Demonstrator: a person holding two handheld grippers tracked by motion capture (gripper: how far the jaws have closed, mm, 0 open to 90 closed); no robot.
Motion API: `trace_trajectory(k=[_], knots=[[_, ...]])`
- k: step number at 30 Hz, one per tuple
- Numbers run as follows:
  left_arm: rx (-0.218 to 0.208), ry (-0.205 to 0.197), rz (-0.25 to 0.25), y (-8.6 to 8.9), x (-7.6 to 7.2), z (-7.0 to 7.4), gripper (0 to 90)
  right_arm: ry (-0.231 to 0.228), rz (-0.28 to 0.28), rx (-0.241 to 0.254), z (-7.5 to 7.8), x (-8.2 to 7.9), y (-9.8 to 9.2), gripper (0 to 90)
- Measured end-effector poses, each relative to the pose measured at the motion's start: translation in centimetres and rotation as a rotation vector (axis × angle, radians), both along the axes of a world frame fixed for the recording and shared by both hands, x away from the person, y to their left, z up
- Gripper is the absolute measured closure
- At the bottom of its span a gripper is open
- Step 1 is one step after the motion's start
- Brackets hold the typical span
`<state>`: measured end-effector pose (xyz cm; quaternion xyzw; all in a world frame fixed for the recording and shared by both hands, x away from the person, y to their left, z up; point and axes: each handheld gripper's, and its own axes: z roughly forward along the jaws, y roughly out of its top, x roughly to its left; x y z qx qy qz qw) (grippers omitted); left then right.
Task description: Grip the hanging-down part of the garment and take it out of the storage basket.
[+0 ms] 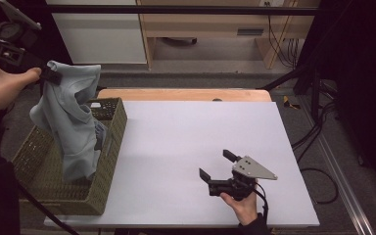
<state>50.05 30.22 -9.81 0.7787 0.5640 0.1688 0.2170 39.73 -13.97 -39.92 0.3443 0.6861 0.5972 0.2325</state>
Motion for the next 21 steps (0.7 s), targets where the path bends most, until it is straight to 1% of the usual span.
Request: trace_trajectory(k=[1,7,8,9,10,13,14,16,17,18,19,21], knots=[[0.0,0.0,-0.001,0.0,0.0,0.0,81.9,0.003,0.011,0.003,0.2,0.2,0.7,2.9],[0.004,0.013,0.002,0.0,0.0,-0.2,81.9,-0.014,0.093,0.012,1.1,1.5,5.0,3.0],[0.008,0.016,0.001,0.1,0.0,-0.2,81.9,-0.011,0.111,0.012,1.3,2.1,6.5,3.0],[0.008,0.017,0.003,0.2,0.0,-0.2,81.9,-0.017,0.125,0.013,1.3,2.4,7.1,3.0],[0.008,0.017,0.003,0.2,0.0,-0.2,81.9,-0.012,0.126,0.007,1.4,2.7,7.8,3.3],[0.008,0.022,0.005,0.4,0.0,-0.3,81.9,-0.003,0.157,0.017,1.5,3.5,9.6,3.8],[0.008,0.022,0.005,0.4,0.0,-0.3,81.9,-0.003,0.157,0.017,1.5,3.5,9.6,3.8],[0.007,0.021,0.006,0.4,0.0,-0.3,81.9,0.0,0.177,0.023,1.6,4.0,10.9,4.1],[0.007,0.021,0.005,0.4,0.1,-0.3,81.9,0.009,0.188,0.022,1.6,4.2,11.5,4.5],[0.007,0.022,0.003,0.4,0.1,-0.4,81.9,0.006,0.199,0.025,1.6,4.5,12.2,4.6],[0.007,0.022,0.003,0.3,0.1,-0.4,81.9,0.02,0.208,0.027,1.7,4.7,12.8,4.7],[0.007,0.025,-0.002,0.3,0.2,-0.4,81.9,0.021,0.226,0.014,1.6,5.2,14.2,4.6]])
